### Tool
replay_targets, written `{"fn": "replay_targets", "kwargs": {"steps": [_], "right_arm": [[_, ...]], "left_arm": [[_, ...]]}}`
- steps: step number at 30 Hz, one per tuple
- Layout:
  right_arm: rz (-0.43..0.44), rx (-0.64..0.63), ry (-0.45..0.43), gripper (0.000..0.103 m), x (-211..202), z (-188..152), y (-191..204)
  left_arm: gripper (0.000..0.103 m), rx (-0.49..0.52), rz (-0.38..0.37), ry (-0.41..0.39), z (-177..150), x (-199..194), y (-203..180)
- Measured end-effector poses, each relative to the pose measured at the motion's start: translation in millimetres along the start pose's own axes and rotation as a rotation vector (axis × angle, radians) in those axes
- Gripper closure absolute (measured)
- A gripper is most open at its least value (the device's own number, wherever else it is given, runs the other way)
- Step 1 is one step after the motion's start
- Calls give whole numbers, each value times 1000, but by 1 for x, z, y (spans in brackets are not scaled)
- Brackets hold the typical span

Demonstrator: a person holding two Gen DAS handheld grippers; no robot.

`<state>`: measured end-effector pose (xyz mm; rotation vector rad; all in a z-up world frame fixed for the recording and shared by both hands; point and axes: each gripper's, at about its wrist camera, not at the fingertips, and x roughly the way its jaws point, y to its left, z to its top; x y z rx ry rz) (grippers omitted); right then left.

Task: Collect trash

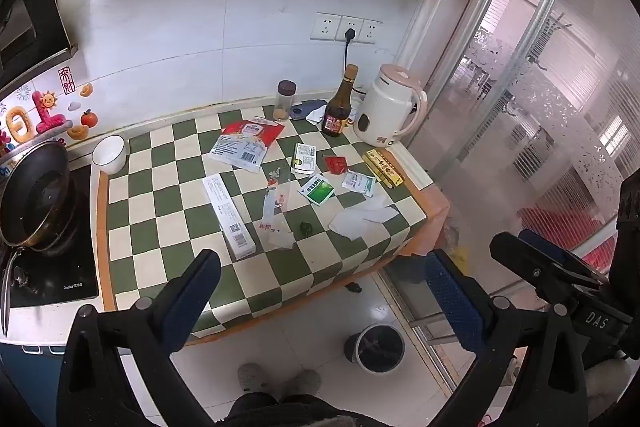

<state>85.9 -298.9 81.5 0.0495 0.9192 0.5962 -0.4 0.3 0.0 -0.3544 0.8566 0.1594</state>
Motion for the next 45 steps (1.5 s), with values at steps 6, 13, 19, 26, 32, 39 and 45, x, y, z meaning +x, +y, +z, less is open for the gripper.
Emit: {"fn": "replay_targets", "kwargs": {"steps": [6, 13, 19, 26, 32, 39, 45], "right_arm": [[2, -2, -8, 0, 0, 0, 0], [13, -6, 11, 0, 6, -2, 7], [44, 6, 17, 0, 2, -4, 3], [50, 6, 20, 0, 1, -1, 3], [50, 8, 23, 0, 1, 1, 3], [52, 9, 22, 0, 1, -1, 1], [54, 9, 22, 0, 2, -1, 0]], "left_arm": [[0, 3, -3, 1, -2, 2, -6], [0, -4, -10, -3, -1, 6, -5], [0, -8, -21, -4, 0, 2, -4], [0, -5, -28, -4, 2, 0, -2], [0, -7, -27, -6, 0, -1, -2], [0, -6, -27, -6, -1, 0, -2], [0, -5, -31, -6, 0, -1, -3]]}}
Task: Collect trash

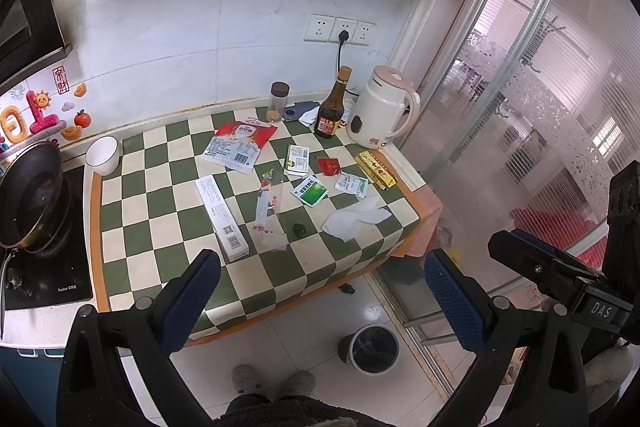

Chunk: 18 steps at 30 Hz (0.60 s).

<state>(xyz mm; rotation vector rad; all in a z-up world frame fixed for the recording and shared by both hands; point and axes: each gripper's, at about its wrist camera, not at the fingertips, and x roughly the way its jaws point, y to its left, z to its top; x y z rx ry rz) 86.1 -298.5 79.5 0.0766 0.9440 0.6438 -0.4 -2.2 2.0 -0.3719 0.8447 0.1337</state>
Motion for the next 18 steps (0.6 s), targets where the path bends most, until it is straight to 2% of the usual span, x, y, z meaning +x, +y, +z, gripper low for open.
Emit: {"fn": "replay_targets", "kwargs": {"steps": [18], "right_arm": [[16, 13, 5, 0, -1, 3, 5]], "left_arm": [[0, 6, -15, -1, -10, 3, -13]]}}
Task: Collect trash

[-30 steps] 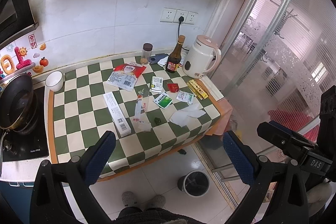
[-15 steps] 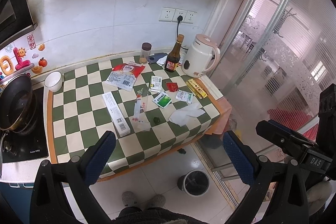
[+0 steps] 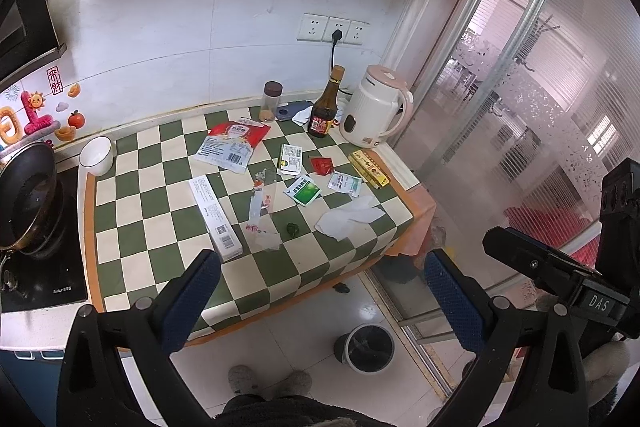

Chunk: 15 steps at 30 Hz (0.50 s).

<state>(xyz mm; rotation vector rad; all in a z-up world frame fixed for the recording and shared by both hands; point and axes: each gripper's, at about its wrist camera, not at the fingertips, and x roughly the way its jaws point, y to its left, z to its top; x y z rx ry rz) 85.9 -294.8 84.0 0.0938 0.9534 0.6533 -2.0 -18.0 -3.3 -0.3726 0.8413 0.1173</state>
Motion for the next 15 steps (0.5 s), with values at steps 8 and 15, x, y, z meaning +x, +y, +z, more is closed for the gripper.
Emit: {"fn": "replay_targets", "kwargs": {"steps": [8, 15], "right_arm": [[2, -1, 0, 0, -1, 0, -2], [5, 1, 2, 0, -1, 0, -4]], "left_arm": [[0, -1, -2, -1, 4, -1, 5], [0, 0, -2, 0, 5, -1, 6]]}}
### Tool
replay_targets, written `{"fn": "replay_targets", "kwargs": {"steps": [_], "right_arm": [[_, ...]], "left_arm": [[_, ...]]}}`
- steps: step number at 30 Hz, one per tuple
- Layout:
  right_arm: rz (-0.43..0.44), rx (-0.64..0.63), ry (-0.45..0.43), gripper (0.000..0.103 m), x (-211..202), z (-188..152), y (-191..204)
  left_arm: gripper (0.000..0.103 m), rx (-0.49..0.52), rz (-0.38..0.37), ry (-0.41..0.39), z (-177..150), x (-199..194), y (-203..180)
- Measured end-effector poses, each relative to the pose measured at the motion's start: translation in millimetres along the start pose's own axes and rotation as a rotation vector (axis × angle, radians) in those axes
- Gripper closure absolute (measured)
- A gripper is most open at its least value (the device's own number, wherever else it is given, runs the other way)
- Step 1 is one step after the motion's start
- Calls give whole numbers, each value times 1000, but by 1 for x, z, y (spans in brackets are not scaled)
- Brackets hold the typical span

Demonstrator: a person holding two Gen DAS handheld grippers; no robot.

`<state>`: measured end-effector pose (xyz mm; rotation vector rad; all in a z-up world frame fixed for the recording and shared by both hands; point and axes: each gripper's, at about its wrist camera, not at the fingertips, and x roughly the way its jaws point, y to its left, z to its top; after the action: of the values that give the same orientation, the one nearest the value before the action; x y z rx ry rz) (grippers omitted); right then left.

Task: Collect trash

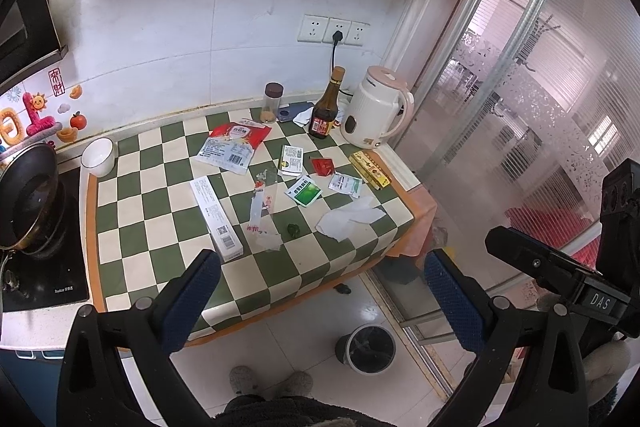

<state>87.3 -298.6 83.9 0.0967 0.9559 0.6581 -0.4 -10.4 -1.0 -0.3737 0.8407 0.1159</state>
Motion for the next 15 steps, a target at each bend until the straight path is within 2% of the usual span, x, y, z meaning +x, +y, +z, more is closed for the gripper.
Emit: {"fn": "replay_targets", "kwargs": {"steps": [15], "right_arm": [[9, -1, 1, 0, 1, 0, 2]], "left_arm": [[0, 0, 3, 0, 1, -1, 0]]}}
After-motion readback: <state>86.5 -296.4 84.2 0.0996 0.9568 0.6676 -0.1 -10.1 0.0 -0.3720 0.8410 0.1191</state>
